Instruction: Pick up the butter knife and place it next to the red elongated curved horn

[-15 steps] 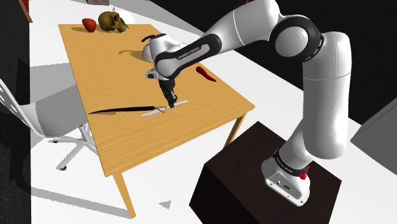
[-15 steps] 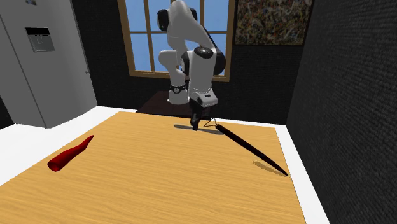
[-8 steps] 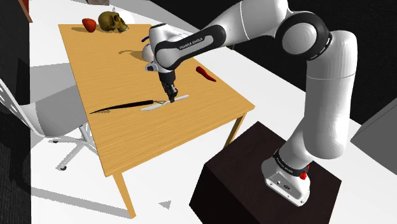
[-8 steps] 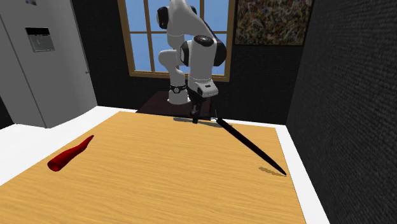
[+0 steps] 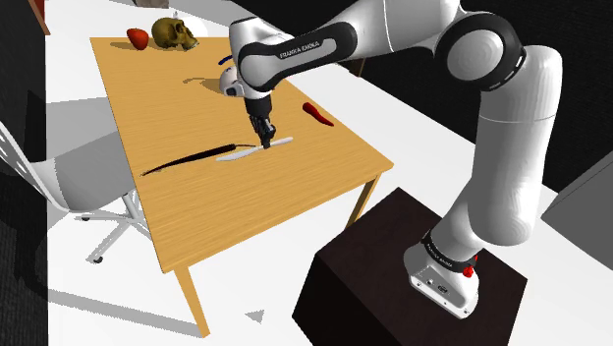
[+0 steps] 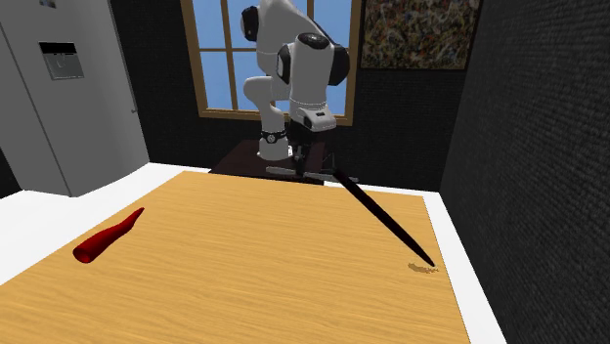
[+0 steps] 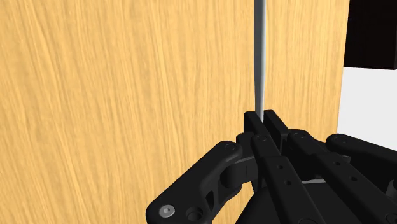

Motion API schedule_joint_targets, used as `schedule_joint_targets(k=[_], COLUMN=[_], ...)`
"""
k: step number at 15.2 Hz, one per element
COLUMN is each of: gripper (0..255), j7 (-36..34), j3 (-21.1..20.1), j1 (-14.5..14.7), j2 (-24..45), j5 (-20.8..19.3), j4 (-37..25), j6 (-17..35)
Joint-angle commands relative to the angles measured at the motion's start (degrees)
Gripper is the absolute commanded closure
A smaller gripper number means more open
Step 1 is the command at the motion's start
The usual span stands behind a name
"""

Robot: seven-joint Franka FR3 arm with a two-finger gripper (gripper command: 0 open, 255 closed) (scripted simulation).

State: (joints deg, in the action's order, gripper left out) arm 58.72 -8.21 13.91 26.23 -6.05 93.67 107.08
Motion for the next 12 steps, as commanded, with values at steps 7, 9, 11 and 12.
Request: schedule_joint_targets(k=[7, 9, 11, 12], gripper=[255, 255, 255, 255], j7=[6.86, 9.16, 11.48, 12.64], j3=[2.23, 3.08, 3.95, 4.39], j1=[-5.03, -6.65, -8.25, -9.05], j2=[-4.28, -5.14, -5.8, -6.06], j5=[-0.15, -0.3, -0.47, -0.57], j4=[4.97, 6.26, 7.26, 7.65], j6=[1.15, 1.77, 2.31, 2.55])
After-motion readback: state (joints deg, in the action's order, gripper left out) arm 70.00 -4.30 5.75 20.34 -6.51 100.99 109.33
